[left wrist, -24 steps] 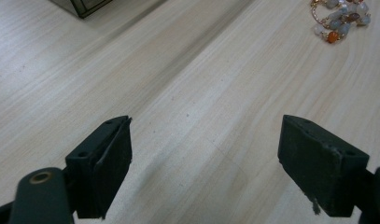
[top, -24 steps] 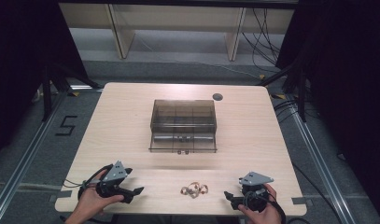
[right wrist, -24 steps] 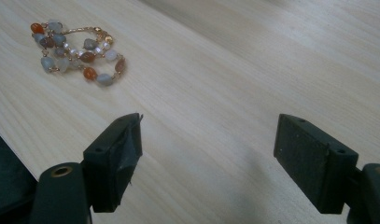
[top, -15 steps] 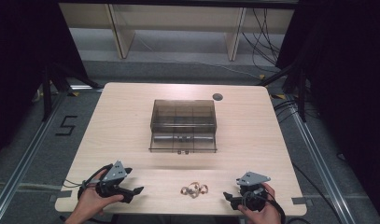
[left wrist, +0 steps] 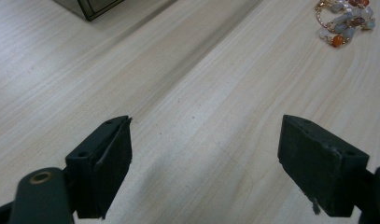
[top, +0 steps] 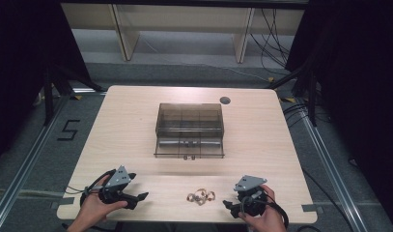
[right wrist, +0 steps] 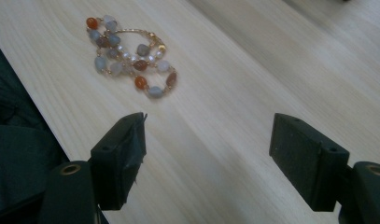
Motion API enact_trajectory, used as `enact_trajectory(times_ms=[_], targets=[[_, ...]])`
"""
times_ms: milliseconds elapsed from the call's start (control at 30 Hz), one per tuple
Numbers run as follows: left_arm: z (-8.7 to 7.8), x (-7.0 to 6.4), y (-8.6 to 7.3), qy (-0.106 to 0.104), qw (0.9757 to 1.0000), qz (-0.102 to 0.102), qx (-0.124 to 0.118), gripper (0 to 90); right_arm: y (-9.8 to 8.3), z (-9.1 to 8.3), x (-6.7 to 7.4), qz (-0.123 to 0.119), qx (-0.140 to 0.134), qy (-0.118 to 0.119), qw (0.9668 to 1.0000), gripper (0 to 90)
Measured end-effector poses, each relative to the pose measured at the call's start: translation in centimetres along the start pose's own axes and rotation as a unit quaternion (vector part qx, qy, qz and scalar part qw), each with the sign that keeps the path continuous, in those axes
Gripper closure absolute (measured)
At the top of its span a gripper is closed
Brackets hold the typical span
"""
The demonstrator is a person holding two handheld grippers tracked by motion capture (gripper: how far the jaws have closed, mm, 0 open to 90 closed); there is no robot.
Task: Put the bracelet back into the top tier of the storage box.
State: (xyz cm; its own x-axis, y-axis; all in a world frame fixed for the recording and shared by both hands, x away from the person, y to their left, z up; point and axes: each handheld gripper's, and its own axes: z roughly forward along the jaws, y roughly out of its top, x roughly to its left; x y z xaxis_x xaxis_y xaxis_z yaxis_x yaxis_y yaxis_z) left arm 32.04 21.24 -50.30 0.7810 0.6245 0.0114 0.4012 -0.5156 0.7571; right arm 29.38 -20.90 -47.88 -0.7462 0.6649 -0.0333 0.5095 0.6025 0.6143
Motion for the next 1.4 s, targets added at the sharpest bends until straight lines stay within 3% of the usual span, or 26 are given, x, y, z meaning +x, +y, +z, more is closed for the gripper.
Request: enact_trajectory(times_ms=[33, 167, 233, 267, 433, 467, 567, 600, 633, 700, 767, 833, 900, 1033, 1233, 1400], targets=[[0.0, 0.0, 0.0, 0.0, 1.0, -0.001, 0.0, 17.7, 0.8, 0.3, 0.4, -0.012, 0.001, 0.004, 0.9999, 27.4], [0.0, 0.1, 0.0, 0.001, 1.0, -0.002, -0.002, 17.8, 1.8, 0.6, 0.8, -0.022, 0.007, 0.012, 0.9997, 26.6], [0.0, 0.2, 0.0, 0.001, 1.0, 0.008, -0.002, 17.8, 2.2, 0.6, 0.9, -0.028, 0.014, 0.014, 0.9994, 25.9], [0.0, 0.1, 0.0, 0.001, 1.0, -0.002, -0.003, 17.8, 2.5, 0.8, 0.9, -0.03, 0.014, 0.015, 0.9993, 25.5], [0.0, 0.0, 0.0, -0.002, 1.0, -0.004, -0.006, 17.7, 3.9, 1.4, 1.4, -0.046, 0.017, 0.013, 0.9987, 24.5], [0.0, 0.2, 0.1, -0.001, 0.9999, 0.008, -0.006, 17.7, 4.1, 1.4, 1.2, -0.059, 0.019, 0.023, 0.9978, 24.3], [-0.1, 0.3, 0.1, 0.001, 1.0, 0.009, -0.004, 17.8, 4.5, 1.6, 1.5, -0.045, 0.017, 0.021, 0.9986, 23.2], [0.0, 0.2, 0.1, 0.003, 1.0, -0.002, -0.004, 17.8, 4.6, 1.6, 1.4, -0.052, 0.022, 0.025, 0.9981, 23.0], [0.0, 0.2, 0.1, 0.002, 1.0, -0.004, -0.005, 17.8, 4.7, 1.7, 1.5, -0.045, 0.02, 0.031, 0.9983, 22.9], [0.0, 0.4, 0.2, 0.005, 0.9999, 0.007, -0.006, 17.8, 4.8, 1.8, 1.4, -0.048, 0.024, 0.023, 0.9983, 22.6], [0.0, 0.2, 0.2, 0.006, 1.0, -0.001, -0.006, 17.8, 4.9, 2.0, 1.4, -0.052, 0.024, 0.032, 0.9979, 22.6], [0.0, 0.1, 0.2, 0.005, 1.0, 0.005, -0.005, 17.9, 5.1, 2.0, 1.5, -0.057, 0.035, 0.04, 0.997, 22.4], [0.0, 0.0, 0.2, 0.003, 1.0, 0.0, -0.008, 17.9, 5.2, 2.1, 1.8, -0.062, 0.032, 0.032, 0.997, 22.3], [-0.2, 0.2, 0.1, 0.008, 0.9999, 0.007, -0.011, 18.0, 5.6, 2.3, 2.4, -0.085, 0.045, 0.046, 0.9943, 22.3], [-0.2, 0.2, 0.1, 0.007, 0.9999, 0.01, -0.007, 18.0, 6.3, 3.2, 3.1, -0.092, 0.061, 0.056, 0.9923, 22.3], [-0.2, 0.2, 0.1, 0.007, 0.9999, 0.011, -0.006, 18.0, 6.9, 4.1, 3.4, -0.112, 0.077, 0.066, 0.9885, 25.8]])
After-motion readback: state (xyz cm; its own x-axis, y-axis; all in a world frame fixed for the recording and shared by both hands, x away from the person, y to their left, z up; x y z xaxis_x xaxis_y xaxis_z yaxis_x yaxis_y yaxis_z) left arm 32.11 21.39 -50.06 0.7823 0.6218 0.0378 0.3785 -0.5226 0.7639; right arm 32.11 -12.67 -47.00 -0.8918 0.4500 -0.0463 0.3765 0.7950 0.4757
